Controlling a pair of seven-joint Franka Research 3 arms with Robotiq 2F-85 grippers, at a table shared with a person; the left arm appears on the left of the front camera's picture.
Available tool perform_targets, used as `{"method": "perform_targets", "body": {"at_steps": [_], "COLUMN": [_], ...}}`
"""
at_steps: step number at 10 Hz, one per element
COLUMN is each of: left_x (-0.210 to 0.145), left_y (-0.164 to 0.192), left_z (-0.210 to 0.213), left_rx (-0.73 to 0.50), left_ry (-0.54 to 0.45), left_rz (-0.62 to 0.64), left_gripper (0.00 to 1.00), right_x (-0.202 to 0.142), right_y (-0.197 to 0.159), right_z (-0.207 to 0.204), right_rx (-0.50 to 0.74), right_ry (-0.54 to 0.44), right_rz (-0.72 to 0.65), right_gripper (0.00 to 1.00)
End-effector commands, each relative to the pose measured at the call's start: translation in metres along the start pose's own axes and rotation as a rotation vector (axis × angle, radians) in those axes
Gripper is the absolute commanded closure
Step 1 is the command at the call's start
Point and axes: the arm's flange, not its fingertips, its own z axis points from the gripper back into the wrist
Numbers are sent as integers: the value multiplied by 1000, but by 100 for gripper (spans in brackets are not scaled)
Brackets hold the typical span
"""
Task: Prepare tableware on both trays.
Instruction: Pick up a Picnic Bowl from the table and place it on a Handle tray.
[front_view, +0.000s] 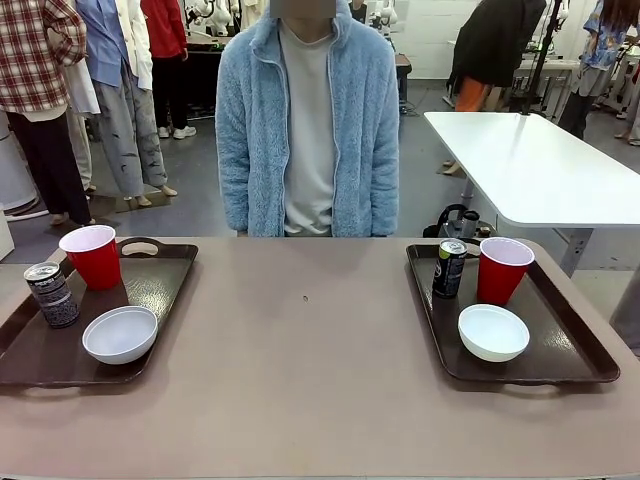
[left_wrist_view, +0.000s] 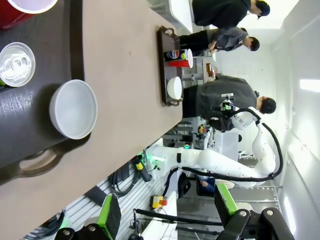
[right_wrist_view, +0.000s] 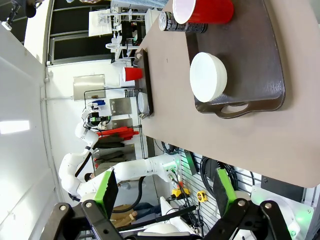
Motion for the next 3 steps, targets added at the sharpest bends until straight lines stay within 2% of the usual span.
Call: {"method": "perform_targets", "body": {"at_steps": [1, 3], "left_x": [0, 0], "left_y": [-1, -1], "left_z": [2, 2], "left_rx": [-12, -12], "left_ry": [-4, -4], "left_rz": [-10, -10], "left_gripper": [0, 0], "right_x": [-2, -2], "right_y": [-1, -1], "right_z": [1, 1], "right_rx": [10, 10], "right_ry": [2, 2], "right_rz": [15, 15], "right_gripper": [0, 0]}}
